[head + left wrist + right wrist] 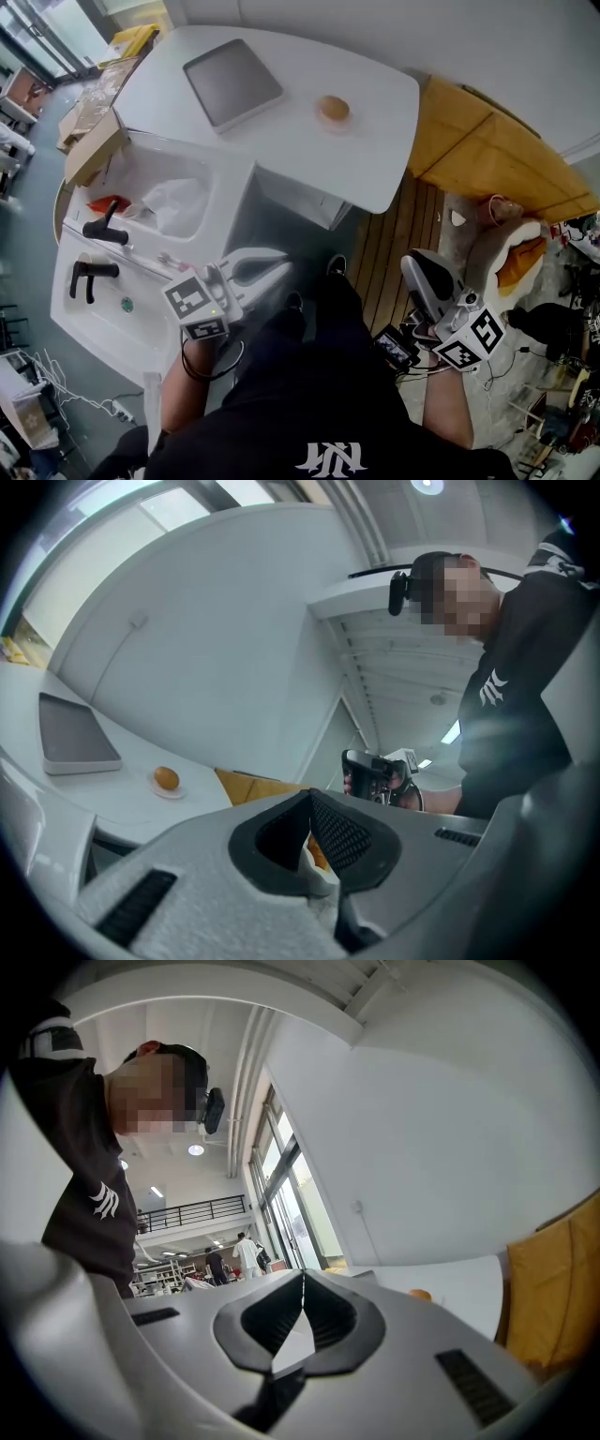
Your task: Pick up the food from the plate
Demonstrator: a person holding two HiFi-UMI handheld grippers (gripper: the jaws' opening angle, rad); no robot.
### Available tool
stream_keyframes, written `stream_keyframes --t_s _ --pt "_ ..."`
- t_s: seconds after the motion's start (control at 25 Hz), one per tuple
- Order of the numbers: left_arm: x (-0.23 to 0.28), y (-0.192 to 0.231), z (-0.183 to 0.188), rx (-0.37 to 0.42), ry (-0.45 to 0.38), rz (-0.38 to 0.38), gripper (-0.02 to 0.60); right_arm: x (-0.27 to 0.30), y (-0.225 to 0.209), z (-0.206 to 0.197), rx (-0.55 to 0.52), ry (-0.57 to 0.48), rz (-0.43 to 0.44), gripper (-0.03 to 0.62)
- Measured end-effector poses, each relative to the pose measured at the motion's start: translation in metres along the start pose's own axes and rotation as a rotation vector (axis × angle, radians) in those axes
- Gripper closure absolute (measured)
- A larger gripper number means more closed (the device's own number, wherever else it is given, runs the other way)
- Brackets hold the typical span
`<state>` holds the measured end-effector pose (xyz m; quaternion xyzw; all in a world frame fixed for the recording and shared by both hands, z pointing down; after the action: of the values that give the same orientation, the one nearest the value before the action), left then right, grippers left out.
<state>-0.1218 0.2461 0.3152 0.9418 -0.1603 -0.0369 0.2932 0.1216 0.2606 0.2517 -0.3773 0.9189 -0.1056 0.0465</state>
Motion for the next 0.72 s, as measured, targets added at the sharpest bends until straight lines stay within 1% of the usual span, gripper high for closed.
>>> stream_keyframes --t_s 0.2,0.44,0.6,0.72 --pt "0.031 0.029 0.023 0.002 -0.011 0.070 0.577 0.021 -0.057 0.002 0.038 -0.002 0.045 0.591" --pt "0.093 0.062 0.052 0.012 0.018 0.112 0.577 0.041 -0.134 0.016 0.055 -0.037 0.107 0.591" --pt "0.124 0.062 0.088 0.051 -0.002 0.137 0.577 0.051 -0.177 0.037 0.028 -0.080 0.196 0.591" --pt "0.139 0.062 0.111 0.071 -0.019 0.172 0.577 0.055 -0.200 0.049 0.014 -0.096 0.237 0.591"
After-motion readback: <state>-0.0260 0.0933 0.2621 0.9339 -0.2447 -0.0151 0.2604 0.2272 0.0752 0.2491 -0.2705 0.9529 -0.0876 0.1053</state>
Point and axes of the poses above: the fingertips, and each gripper's own axes: x forward along the fingers, y to its left, z out of its top, the point moved 5 cm from there along -x, backward along the fingers, and after that the axes turned 8 degrees about -x, right-handed, at the moved point
